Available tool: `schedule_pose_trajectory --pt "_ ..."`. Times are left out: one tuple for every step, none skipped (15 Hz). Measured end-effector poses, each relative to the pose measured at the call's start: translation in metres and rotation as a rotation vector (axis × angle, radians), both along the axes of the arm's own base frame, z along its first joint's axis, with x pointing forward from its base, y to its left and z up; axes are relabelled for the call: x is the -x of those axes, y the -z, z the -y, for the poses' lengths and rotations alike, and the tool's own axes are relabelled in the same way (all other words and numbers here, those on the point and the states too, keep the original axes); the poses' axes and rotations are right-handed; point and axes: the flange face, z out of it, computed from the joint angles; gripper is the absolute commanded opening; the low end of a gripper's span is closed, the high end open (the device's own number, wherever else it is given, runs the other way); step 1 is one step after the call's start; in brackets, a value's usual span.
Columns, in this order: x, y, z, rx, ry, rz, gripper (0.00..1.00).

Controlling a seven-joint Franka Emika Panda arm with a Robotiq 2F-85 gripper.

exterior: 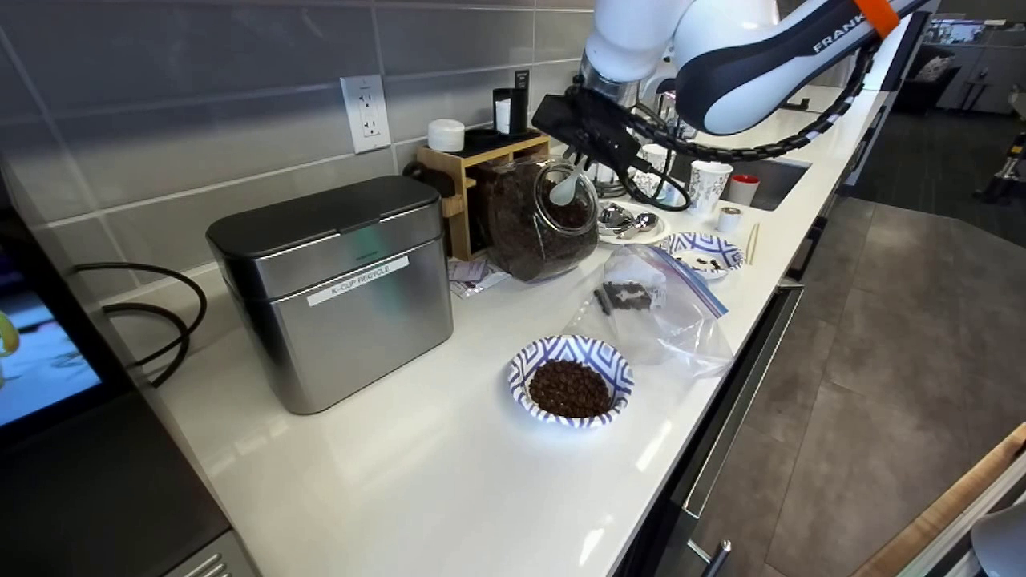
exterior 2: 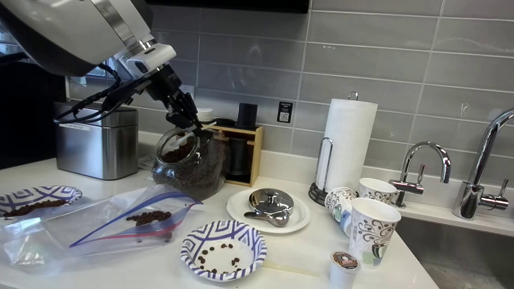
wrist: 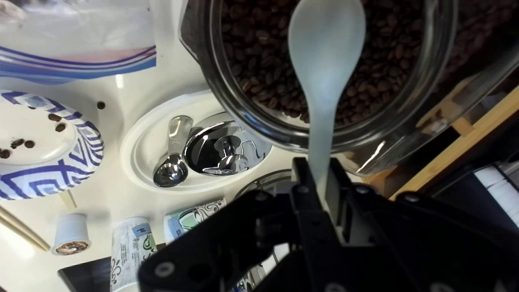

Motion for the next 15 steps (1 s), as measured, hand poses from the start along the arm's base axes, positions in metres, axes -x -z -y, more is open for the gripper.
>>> schedule_pose_trajectory --pt "0.0 0.001 -0.002 0.001 0.001 0.004 0.03" --pt "0.0 0.002 -0.002 0.0 0.009 0.006 0.03" --pt "0.0 0.002 -0.002 -0.001 0.018 0.006 0.03" --pt "0.0 0.003 -0.002 -0.002 0.033 0.006 0.03" --pt "0.001 0.004 -0.002 0.002 0.05 0.003 0.03" --pt "0.001 0.007 -0.001 0.01 0.072 -0.001 0.03" --pt "0.002 0.009 0.0 0.018 0.093 -0.007 0.03" --pt "0.002 0.011 0.002 0.026 0.109 -0.014 0.03" --pt "0.003 0.013 0.003 0.03 0.124 -0.02 0.03" --pt "0.003 0.015 0.003 0.029 0.142 -0.029 0.03" --pt "0.004 0.017 0.002 0.021 0.166 -0.039 0.03" --pt "0.005 0.018 0.002 0.011 0.196 -0.051 0.03" --pt "0.006 0.019 0.001 0.001 0.229 -0.059 0.03" --pt "0.007 0.019 0.0 -0.008 0.265 -0.065 0.03" --pt "0.008 0.019 -0.001 -0.015 0.299 -0.067 0.03"
